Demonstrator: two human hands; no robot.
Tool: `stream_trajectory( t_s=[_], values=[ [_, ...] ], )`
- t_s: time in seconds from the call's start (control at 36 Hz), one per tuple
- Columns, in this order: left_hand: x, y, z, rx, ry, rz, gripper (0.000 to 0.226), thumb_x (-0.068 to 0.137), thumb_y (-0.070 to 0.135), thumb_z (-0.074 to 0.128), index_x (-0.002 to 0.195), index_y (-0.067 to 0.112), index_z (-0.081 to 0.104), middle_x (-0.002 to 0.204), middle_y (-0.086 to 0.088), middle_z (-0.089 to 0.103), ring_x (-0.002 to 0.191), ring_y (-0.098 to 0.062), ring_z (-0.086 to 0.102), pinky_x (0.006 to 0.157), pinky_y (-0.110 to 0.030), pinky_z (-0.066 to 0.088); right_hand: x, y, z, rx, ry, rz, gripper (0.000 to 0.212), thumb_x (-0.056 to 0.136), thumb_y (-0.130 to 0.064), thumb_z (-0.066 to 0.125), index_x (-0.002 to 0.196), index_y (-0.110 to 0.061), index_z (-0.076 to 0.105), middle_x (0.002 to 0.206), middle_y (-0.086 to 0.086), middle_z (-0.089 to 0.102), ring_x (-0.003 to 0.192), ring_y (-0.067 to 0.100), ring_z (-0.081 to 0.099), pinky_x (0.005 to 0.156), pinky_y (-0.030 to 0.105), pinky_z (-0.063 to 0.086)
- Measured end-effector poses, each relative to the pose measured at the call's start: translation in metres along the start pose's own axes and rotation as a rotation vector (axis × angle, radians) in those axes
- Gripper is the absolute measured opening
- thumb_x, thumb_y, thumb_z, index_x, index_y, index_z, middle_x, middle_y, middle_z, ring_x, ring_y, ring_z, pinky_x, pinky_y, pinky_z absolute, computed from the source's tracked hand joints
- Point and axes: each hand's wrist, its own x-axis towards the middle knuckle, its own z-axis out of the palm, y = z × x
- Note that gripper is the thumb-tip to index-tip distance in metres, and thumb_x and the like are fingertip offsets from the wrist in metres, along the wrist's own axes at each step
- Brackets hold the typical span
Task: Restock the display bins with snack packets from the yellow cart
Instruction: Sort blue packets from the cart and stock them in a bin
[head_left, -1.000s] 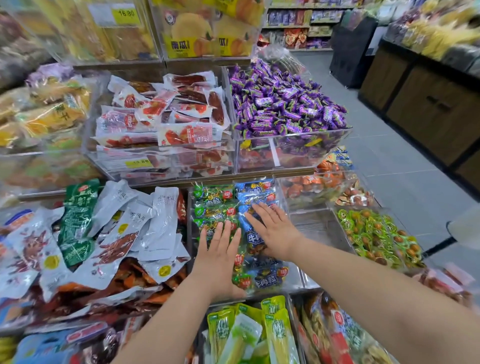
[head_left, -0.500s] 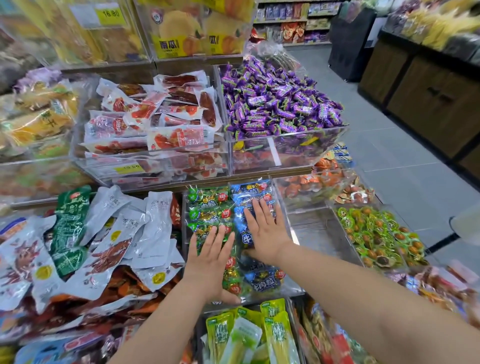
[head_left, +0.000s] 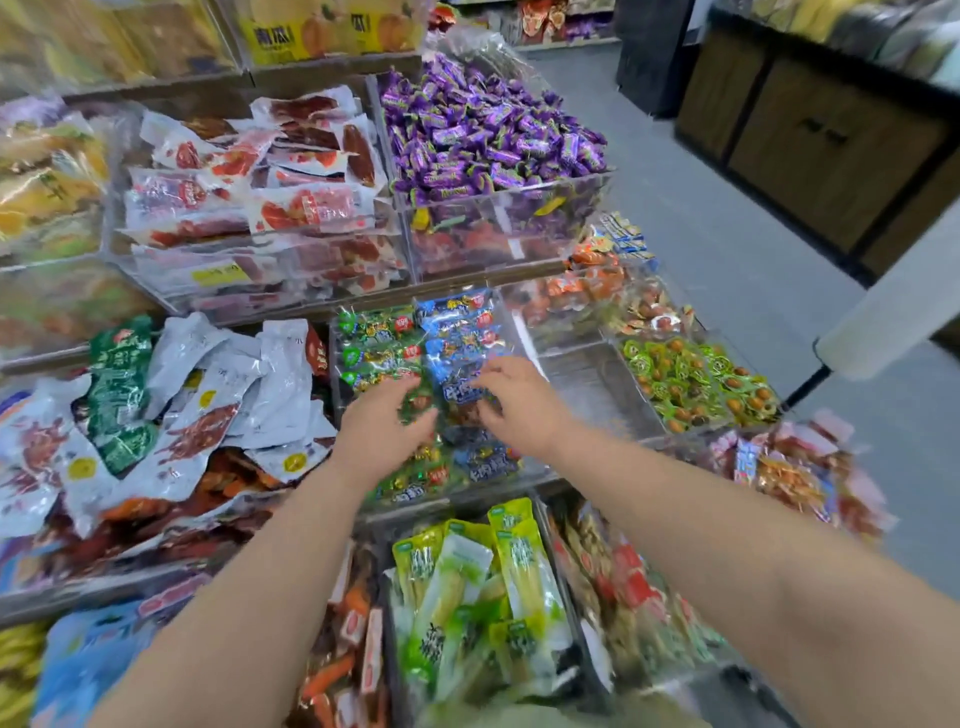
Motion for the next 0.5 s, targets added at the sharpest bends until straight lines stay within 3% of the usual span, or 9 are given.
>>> stream_trajectory(
  t_s=[0.06, 0.11, 0.17, 0.22, 0.28, 0.33, 0.42, 0.47, 0.5],
  values=[
    [-0.009, 0.017, 0.004, -0.090, 0.152, -0.003, 0.035, 0.092, 0.028, 0.059, 0.123, 0.012, 0.063, 0.128, -0.004, 0.062, 0.118, -0.020, 0.055, 0.097, -0.031, 0.042, -0.026, -0.001, -0.003, 0.137, 0.048, 0.137, 0.023, 0.084, -0.009, 0.059, 0.105, -0.005, 0.069, 0.105, 0.016, 0.065, 0.101, 0.031, 0.058, 0.090, 0.033, 0.041],
    [-0.022, 0.038, 0.015, -0.154, 0.206, -0.008, 0.021, 0.091, 0.018, 0.059, 0.108, 0.011, 0.068, 0.107, -0.003, 0.067, 0.097, -0.017, 0.058, 0.081, -0.025, 0.041, -0.056, 0.002, -0.003, 0.282, 0.049, 0.309, 0.021, 0.086, -0.009, 0.057, 0.102, -0.008, 0.070, 0.099, 0.013, 0.069, 0.092, 0.027, 0.061, 0.082, 0.030, 0.044],
    [-0.037, 0.061, 0.030, -0.275, 0.139, -0.013, 0.011, 0.091, 0.013, 0.059, 0.096, 0.013, 0.069, 0.084, -0.001, 0.064, 0.080, -0.021, 0.056, 0.069, -0.024, 0.041, -0.089, 0.009, 0.001, 0.408, 0.039, 0.460, 0.020, 0.087, -0.009, 0.056, 0.102, -0.008, 0.070, 0.100, 0.011, 0.070, 0.087, 0.020, 0.060, 0.075, 0.022, 0.041],
    [-0.055, 0.079, 0.052, -0.361, 0.063, 0.004, 0.008, 0.089, 0.012, 0.061, 0.088, 0.013, 0.069, 0.069, -0.002, 0.059, 0.070, -0.026, 0.056, 0.067, -0.027, 0.043, -0.126, 0.017, 0.007, 0.457, 0.071, 0.596, 0.020, 0.087, -0.010, 0.057, 0.101, -0.009, 0.070, 0.100, 0.008, 0.069, 0.090, 0.018, 0.059, 0.073, 0.021, 0.039],
    [-0.075, 0.093, 0.075, -0.317, 0.034, 0.054, 0.015, 0.086, 0.018, 0.060, 0.087, 0.008, 0.072, 0.069, -0.008, 0.063, 0.071, -0.030, 0.061, 0.076, -0.036, 0.048, -0.166, 0.027, 0.015, 0.522, 0.131, 0.762, 0.019, 0.086, -0.007, 0.056, 0.099, -0.008, 0.070, 0.097, 0.009, 0.067, 0.089, 0.017, 0.057, 0.079, 0.027, 0.042],
    [-0.095, 0.103, 0.098, -0.280, 0.007, 0.126, 0.015, 0.084, 0.013, 0.061, 0.087, 0.004, 0.072, 0.077, -0.014, 0.068, 0.074, -0.028, 0.063, 0.078, -0.037, 0.048, -0.208, 0.035, 0.022, 0.593, 0.147, 0.914, 0.017, 0.087, -0.005, 0.055, 0.097, -0.007, 0.069, 0.090, 0.008, 0.061, 0.085, 0.017, 0.053, 0.080, 0.031, 0.045],
    [-0.120, 0.115, 0.134, -0.175, -0.088, 0.183, 0.011, 0.082, 0.008, 0.062, 0.086, 0.007, 0.073, 0.083, -0.012, 0.070, 0.079, -0.026, 0.063, 0.075, -0.028, 0.040, -0.273, 0.049, 0.024, 0.612, 0.059, 1.060, 0.013, 0.089, -0.007, 0.053, 0.081, -0.006, 0.063, 0.073, 0.004, 0.055, 0.076, 0.019, 0.051, 0.064, 0.022, 0.041],
    [-0.136, 0.126, 0.155, -0.236, -0.244, 0.074, 0.012, 0.086, 0.007, 0.062, 0.088, 0.013, 0.072, 0.084, -0.008, 0.069, 0.078, -0.022, 0.060, 0.072, -0.024, 0.039, -0.317, 0.056, 0.021, 0.616, 0.019, 1.145, 0.023, 0.090, -0.009, 0.051, 0.067, -0.012, 0.053, 0.062, 0.000, 0.048, 0.065, 0.018, 0.046, 0.047, 0.013, 0.032],
    [-0.144, 0.132, 0.166, -0.266, -0.329, 0.023, 0.014, 0.087, 0.006, 0.061, 0.087, 0.016, 0.071, 0.083, -0.008, 0.068, 0.077, -0.020, 0.059, 0.072, -0.025, 0.040, -0.338, 0.060, 0.019, 0.649, -0.003, 1.196, 0.025, 0.089, -0.010, 0.049, 0.065, -0.013, 0.049, 0.062, 0.002, 0.048, 0.063, 0.018, 0.045, 0.048, 0.016, 0.031]
  ],
)
